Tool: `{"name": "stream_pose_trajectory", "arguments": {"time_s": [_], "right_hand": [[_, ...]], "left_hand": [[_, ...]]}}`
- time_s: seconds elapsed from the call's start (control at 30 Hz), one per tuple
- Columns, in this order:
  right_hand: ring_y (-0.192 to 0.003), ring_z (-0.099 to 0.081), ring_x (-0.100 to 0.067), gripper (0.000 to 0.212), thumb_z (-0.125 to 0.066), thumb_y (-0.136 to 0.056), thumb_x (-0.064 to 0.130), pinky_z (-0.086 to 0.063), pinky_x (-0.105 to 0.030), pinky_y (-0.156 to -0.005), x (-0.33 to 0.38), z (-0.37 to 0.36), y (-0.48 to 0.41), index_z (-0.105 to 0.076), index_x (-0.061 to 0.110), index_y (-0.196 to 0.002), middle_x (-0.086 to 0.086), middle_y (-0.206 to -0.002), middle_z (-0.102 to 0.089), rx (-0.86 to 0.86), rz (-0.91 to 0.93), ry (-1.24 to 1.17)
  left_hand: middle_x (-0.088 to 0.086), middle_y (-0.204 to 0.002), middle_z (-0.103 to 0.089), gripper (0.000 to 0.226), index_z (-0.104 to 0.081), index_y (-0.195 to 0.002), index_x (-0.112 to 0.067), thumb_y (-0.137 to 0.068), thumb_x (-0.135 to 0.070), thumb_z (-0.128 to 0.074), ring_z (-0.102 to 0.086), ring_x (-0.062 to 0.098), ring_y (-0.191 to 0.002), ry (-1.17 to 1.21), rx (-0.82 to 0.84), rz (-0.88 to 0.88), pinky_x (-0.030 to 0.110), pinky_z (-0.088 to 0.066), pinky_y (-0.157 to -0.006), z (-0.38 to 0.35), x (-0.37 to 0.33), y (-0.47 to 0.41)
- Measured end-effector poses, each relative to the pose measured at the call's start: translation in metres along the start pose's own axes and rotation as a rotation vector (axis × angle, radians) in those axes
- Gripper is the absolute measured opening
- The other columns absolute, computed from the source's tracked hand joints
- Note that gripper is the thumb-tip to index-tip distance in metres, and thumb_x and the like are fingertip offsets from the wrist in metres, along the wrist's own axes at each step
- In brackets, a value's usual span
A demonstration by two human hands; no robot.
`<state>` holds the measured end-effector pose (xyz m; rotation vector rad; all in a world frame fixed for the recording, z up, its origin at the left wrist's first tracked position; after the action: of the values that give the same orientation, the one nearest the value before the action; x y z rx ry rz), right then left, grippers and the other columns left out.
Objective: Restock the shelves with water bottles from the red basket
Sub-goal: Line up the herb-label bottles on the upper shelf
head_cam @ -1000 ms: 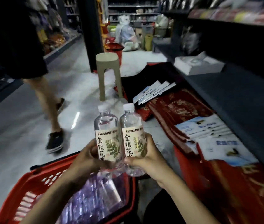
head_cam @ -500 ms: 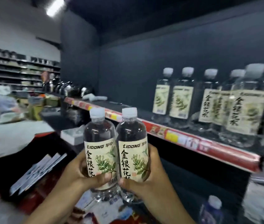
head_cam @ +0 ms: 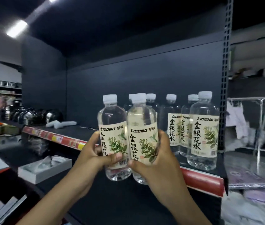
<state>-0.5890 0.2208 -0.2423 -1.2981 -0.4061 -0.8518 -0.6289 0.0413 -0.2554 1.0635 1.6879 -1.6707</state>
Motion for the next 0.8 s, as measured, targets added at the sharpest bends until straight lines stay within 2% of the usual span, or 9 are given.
{"name": "stream_pose_trajectory", "arguments": {"time_s": [0.07,0.13,0.23,0.3,0.37,0.43,0.57,0.7,0.8], "right_hand": [[-0.101,-0.048,0.019,0.08,-0.087,-0.068,0.027,-0.037,0.01,-0.068,0.001,0.011,-0.01,-0.032,0.05,-0.122,0.029,-0.113,-0.043,-0.084,0.033,0.1],[-0.103,-0.038,0.025,0.084,-0.086,-0.07,0.031,-0.034,0.01,-0.065,-0.002,0.019,-0.02,-0.029,0.047,-0.13,0.025,-0.114,-0.034,-0.143,0.048,0.197],[-0.098,-0.045,0.016,0.091,-0.085,-0.072,0.029,-0.037,0.0,-0.066,-0.006,0.03,-0.032,-0.026,0.037,-0.14,0.017,-0.118,-0.035,-0.224,0.041,0.302],[-0.095,-0.046,0.004,0.095,-0.085,-0.072,0.029,-0.038,-0.01,-0.085,-0.009,0.037,-0.039,-0.023,0.032,-0.143,0.013,-0.119,-0.034,-0.269,0.031,0.348],[-0.103,-0.039,-0.002,0.099,-0.084,-0.073,0.032,-0.036,-0.022,-0.092,-0.014,0.043,-0.045,-0.017,0.032,-0.146,0.008,-0.124,-0.032,-0.283,-0.001,0.388],[-0.115,-0.042,-0.01,0.105,-0.083,-0.075,0.032,-0.038,-0.031,-0.101,-0.022,0.045,-0.049,-0.01,0.029,-0.15,-0.002,-0.143,-0.032,-0.275,-0.054,0.42],[-0.143,-0.03,-0.027,0.117,-0.077,-0.079,0.033,-0.026,-0.045,-0.114,-0.037,0.036,-0.05,0.015,0.033,-0.151,-0.014,-0.163,-0.009,-0.223,-0.147,0.43],[-0.133,-0.044,-0.03,0.12,-0.073,-0.084,0.032,-0.037,-0.049,-0.107,-0.041,0.033,-0.05,0.031,0.044,-0.143,-0.017,-0.16,-0.012,-0.223,-0.153,0.434],[-0.133,-0.044,-0.031,0.12,-0.074,-0.082,0.035,-0.041,-0.051,-0.102,-0.043,0.035,-0.052,0.029,0.044,-0.143,-0.015,-0.157,-0.017,-0.268,-0.146,0.441]], "left_hand": [[0.013,-0.106,-0.075,0.06,-0.063,-0.112,-0.032,-0.061,-0.006,-0.082,-0.072,0.031,-0.099,-0.004,0.017,-0.011,0.036,-0.06,-0.076,-0.009,0.0,-0.016],[0.009,-0.102,-0.076,0.063,-0.066,-0.103,-0.04,-0.057,-0.005,-0.088,-0.074,0.026,-0.095,-0.018,0.025,-0.031,0.032,-0.06,-0.072,-0.02,-0.001,-0.032],[0.002,-0.103,-0.076,0.054,-0.068,-0.099,-0.039,-0.059,-0.008,-0.086,-0.073,0.02,-0.096,-0.03,0.019,-0.048,0.03,-0.058,-0.073,-0.034,0.0,-0.055],[0.001,-0.105,-0.075,0.054,-0.066,-0.109,-0.029,-0.064,-0.008,-0.085,-0.073,0.019,-0.098,-0.043,0.024,-0.039,0.03,-0.059,-0.076,-0.042,0.005,-0.069],[-0.003,-0.103,-0.075,0.07,-0.061,-0.118,-0.023,-0.055,-0.021,-0.089,-0.073,0.012,-0.093,-0.03,0.029,-0.017,0.026,-0.059,-0.073,-0.049,0.011,-0.079],[-0.01,-0.107,-0.068,0.088,-0.053,-0.121,-0.029,-0.043,-0.032,-0.091,-0.072,0.003,-0.089,-0.009,-0.008,0.023,0.025,-0.057,-0.077,-0.05,0.019,-0.085],[-0.002,-0.133,-0.059,0.123,-0.044,-0.143,-0.026,-0.032,-0.042,-0.093,-0.066,0.017,-0.111,-0.03,-0.024,0.082,0.043,-0.049,-0.102,-0.049,0.037,-0.093],[-0.013,-0.122,-0.058,0.102,-0.042,-0.138,-0.032,-0.048,-0.032,-0.089,-0.057,0.007,-0.115,-0.038,-0.006,0.069,0.023,-0.052,-0.091,-0.055,0.05,-0.093],[0.001,-0.144,-0.052,0.101,-0.041,-0.146,-0.02,-0.057,-0.038,-0.086,-0.047,0.02,-0.133,-0.097,0.029,0.035,0.044,-0.041,-0.111,-0.061,0.053,-0.093]]}}
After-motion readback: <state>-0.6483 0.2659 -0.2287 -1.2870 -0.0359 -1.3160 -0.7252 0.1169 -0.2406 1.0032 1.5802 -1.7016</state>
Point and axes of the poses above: each hand's wrist, its own y-axis away from the middle knuckle, its own z-axis out of the back of the hand, x = y × z, the point moved 8 cm from there along -y, towards the middle knuckle
